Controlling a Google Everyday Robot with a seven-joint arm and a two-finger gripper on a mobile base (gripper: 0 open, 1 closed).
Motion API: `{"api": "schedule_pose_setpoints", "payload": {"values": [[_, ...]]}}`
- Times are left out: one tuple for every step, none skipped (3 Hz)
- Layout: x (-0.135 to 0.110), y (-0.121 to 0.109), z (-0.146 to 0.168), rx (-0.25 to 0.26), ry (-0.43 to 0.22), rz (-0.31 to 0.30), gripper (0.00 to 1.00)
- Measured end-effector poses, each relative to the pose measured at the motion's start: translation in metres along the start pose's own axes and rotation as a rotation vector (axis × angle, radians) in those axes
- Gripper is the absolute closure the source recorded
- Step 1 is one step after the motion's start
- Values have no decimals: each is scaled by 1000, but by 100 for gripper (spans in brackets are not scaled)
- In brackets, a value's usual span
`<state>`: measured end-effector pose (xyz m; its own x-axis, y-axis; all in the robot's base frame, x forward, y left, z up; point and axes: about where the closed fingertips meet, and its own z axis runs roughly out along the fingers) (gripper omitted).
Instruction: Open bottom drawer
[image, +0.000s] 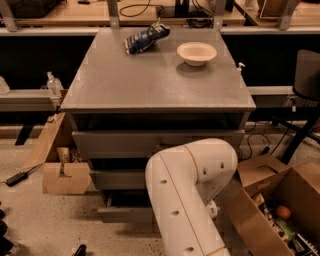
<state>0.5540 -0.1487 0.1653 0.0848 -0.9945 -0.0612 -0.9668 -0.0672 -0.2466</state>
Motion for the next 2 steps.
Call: {"api": "schedule_pose_setpoints", "payload": {"values": [[0,0,0,0,0,0,15],[0,0,0,0,0,0,0]]}}
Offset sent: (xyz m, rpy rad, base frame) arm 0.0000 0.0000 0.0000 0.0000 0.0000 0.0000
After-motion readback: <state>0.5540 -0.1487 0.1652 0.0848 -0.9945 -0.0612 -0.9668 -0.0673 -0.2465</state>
